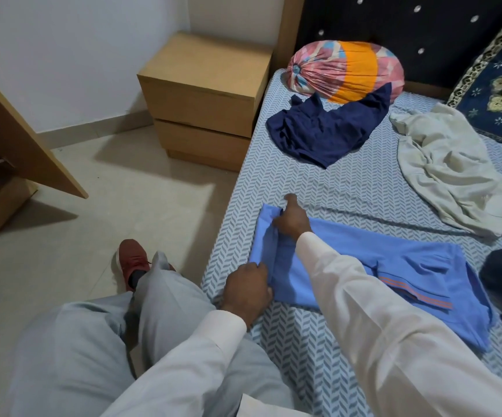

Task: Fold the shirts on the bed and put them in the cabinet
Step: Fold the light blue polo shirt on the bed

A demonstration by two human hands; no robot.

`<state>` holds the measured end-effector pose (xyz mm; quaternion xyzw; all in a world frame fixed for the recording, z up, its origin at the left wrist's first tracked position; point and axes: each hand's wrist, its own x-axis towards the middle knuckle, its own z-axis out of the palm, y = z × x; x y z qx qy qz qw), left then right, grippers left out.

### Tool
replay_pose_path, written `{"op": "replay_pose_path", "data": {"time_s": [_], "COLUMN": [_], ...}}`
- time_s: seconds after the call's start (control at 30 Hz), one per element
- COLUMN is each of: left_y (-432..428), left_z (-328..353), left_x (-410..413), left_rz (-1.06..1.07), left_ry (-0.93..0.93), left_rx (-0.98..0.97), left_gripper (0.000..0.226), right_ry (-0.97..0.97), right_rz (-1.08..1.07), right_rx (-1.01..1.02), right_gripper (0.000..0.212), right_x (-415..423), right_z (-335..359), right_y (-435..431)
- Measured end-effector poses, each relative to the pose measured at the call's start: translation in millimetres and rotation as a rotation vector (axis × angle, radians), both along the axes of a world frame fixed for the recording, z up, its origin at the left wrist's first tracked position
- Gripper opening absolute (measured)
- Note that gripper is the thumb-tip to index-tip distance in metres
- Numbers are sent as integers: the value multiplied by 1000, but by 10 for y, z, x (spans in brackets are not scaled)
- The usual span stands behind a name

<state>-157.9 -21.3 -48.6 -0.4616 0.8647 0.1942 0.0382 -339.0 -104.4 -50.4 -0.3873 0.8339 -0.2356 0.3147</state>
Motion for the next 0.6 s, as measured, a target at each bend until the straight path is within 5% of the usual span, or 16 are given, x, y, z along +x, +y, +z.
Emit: {"op": "replay_pose_path", "data": {"time_s": [0.23, 0.4, 0.53, 0.6], "left_y": [44, 9, -77, -102], "left_z": [-15, -56, -149, -157], "left_x": [-89, -69, -31, -26], "left_rz": [-74, -2, -25, -38], "left_ry": [161, 201, 88, 89], "left_rx": [109, 129, 191, 220], "left_gripper": [14, 39, 48, 52], "right_ry": [-57, 289, 239, 233], "right_rz": [-84, 65, 406, 398], "right_rx": [2, -198, -133, -51], "right_gripper": [71, 48, 25, 22], "right_x": [-203, -48, 128, 62], "right_z": [87, 46, -135, -192], "right_y": [113, 168, 98, -28]}}
